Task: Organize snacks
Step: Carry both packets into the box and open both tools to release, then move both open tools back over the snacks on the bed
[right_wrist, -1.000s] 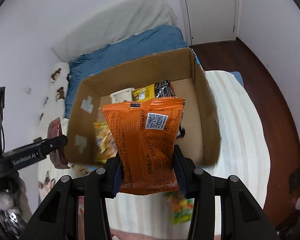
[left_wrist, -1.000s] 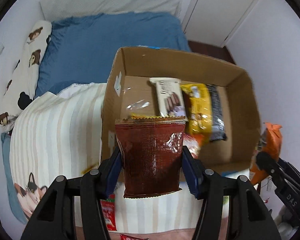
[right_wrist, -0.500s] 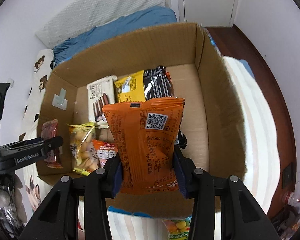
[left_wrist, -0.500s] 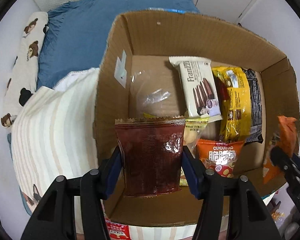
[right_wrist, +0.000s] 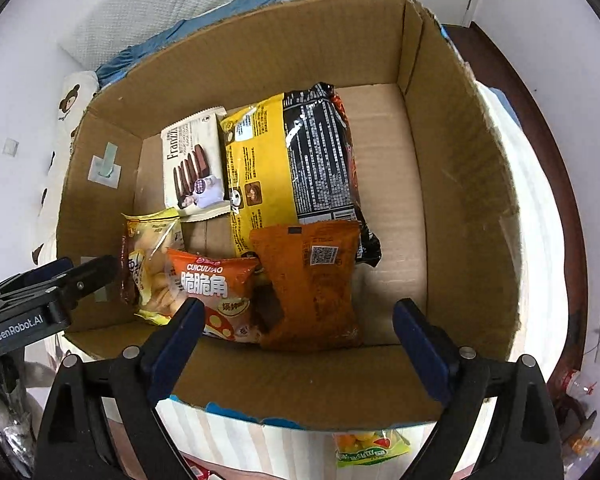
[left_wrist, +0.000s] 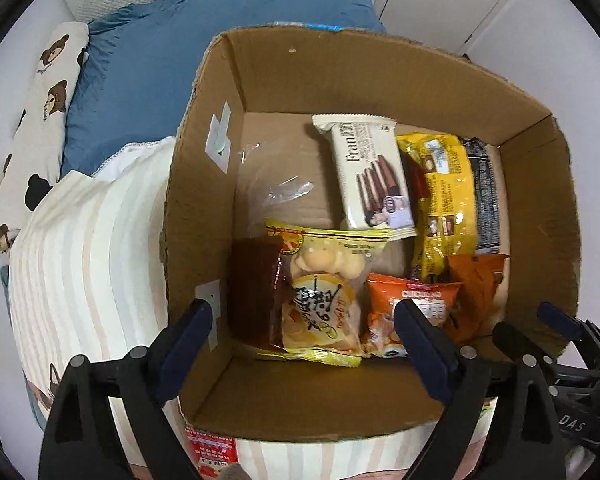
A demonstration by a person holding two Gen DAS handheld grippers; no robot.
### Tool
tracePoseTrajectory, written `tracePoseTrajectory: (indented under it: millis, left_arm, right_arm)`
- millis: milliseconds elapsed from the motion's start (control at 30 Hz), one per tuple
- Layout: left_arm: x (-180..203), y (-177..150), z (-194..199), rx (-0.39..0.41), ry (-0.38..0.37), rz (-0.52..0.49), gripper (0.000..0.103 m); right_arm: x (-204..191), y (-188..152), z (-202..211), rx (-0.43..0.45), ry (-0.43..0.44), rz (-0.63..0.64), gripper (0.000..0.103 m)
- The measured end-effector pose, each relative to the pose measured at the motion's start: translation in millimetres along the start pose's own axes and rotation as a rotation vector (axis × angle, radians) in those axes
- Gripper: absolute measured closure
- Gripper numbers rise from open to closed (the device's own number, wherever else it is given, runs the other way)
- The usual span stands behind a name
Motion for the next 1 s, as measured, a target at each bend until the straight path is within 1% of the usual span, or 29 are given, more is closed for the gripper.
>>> tracePoseTrajectory:
  millis: [133, 300, 400, 600, 700, 867, 1000]
  left_arm:
    - [3, -8, 21, 0.060, -0.003, 0.006, 0.010]
    - [1, -25, 44, 0.150, -0.014, 0.014, 0.010]
    - [-2, -39, 60, 0.209, -0.024, 0.018, 0.010]
    - [-1, -78, 91, 0.327, -0.022, 0.019, 0.010]
    - [1, -94, 105, 0.372, -0.014, 0.007, 0.010]
    - [3, -120, 134, 0.446, -0.012, -0.013, 0.010]
    - [3, -137, 154, 0.485, -0.017, -0.013, 0.010]
  right_arm:
    - [0, -3, 14, 0.036, -0.026, 0.012, 0.006]
    - [-3, -15, 37, 0.108, -0.052, 0.024, 0.006]
    - [-7, -25, 55, 0.167, -0.070, 0.037, 0.006]
    - [-19, -49, 95, 0.282, -0.102, 0.073, 0.006]
    - [-26, -63, 113, 0.323, -0.107, 0.087, 0.006]
    - [-35, -87, 144, 0.384, -0.092, 0.096, 0.006]
    - [-43, -105, 162, 0.417, -0.086, 0.099, 0.006]
Point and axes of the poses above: each gripper's, at about its wrist camera, not at the fingertips, and z roughly against the way its jaws point, x to its right, y to its top, the point moved 2 cm from there along -z, roughly the way its jaws point, and after that the axes turned 8 degrees about z, right-handed, at the moved point
